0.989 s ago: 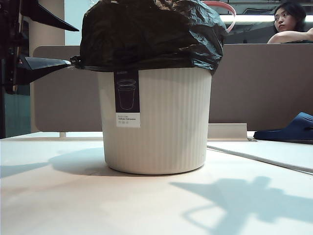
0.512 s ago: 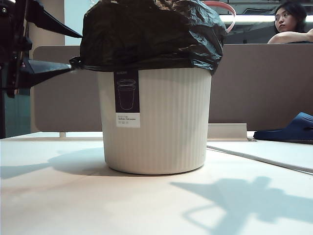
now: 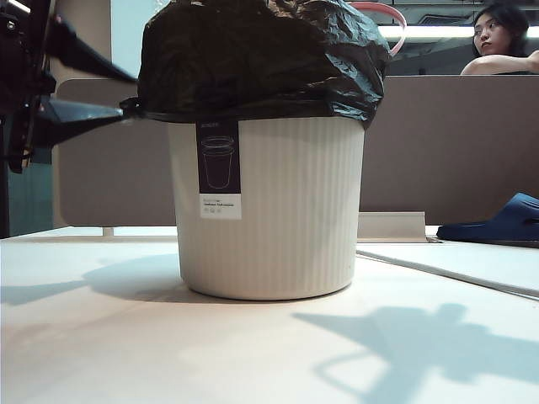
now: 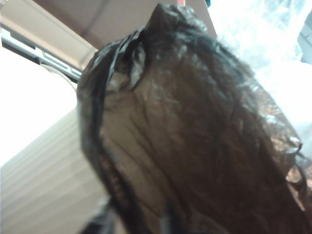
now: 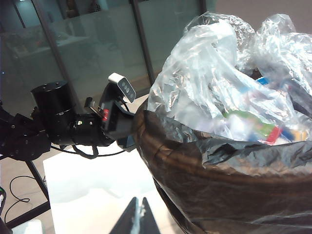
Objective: Open the ring lid of the trash can, pull out the black garbage bag inside, and place it on the table.
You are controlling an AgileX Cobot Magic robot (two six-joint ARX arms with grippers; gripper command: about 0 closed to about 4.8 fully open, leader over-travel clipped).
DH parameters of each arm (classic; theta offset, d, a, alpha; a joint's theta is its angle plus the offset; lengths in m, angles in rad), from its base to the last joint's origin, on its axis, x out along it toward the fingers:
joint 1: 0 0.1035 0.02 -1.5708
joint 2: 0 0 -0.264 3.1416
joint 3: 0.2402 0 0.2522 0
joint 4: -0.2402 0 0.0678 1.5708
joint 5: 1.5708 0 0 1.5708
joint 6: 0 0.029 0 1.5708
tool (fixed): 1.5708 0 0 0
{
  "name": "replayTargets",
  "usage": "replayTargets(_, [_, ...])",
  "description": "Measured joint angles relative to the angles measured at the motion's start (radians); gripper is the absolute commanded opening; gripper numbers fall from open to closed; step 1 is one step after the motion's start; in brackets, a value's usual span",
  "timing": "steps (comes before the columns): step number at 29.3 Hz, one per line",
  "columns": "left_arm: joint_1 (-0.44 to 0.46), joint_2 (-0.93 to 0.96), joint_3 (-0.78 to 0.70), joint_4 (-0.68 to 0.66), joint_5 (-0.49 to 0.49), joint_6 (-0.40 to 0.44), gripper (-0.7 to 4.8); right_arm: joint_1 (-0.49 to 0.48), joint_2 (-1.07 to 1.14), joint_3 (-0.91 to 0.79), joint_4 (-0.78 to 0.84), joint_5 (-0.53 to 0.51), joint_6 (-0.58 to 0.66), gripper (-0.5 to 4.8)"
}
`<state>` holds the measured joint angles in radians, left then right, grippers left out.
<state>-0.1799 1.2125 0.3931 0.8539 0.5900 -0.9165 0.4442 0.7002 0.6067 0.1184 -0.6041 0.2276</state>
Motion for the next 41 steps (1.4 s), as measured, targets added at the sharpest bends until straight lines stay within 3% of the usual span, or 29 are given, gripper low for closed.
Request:
replayTargets(5, [0.0,0.0,0.0,-0.018,-0.011,0.016,0.52,0.0,0.0,0.0,0.0,0.0,0.001,-0.04])
replayTargets(11, [0.0,0.0,0.0,-0.021,-0.024,0.023,0.38,0.0,0.0,0.0,0.0,0.0,0.004,-0.04])
replayTargets(13, [0.0,0.0,0.0,-0.021,-0.026,0.023,-0.05,0.0,0.0,0.0,0.0,-0.002,0.004,-0.04])
replayTargets(21, [0.0,0.0,0.0,-0.02,-0.027,0.023,-0.04,0.0,0.0,0.0,0.0,-0.021,0.008,-0.04])
replayTargets(23, [0.0,0.0,0.0,-0.02,-0.027,0.02,0.65,0.0,0.0,0.0,0.0,-0.021,0.008,-0.04])
replayTargets(25, [0.0,0.0,0.0,-0.019,-0.027,0.0,2.0,0.0,0.0,0.0,0.0,-0.021,0.008,-0.04])
replayTargets(27, [0.0,0.0,0.0,-0.019,-0.027,-0.021,2.61,0.0,0.0,0.0,0.0,-0.021,0.008,-0.04])
replayTargets(41, [0.0,0.0,0.0,-0.016,-0.079,-0.061,2.61,0.0,0.0,0.0,0.0,-0.021,0.009,-0.04])
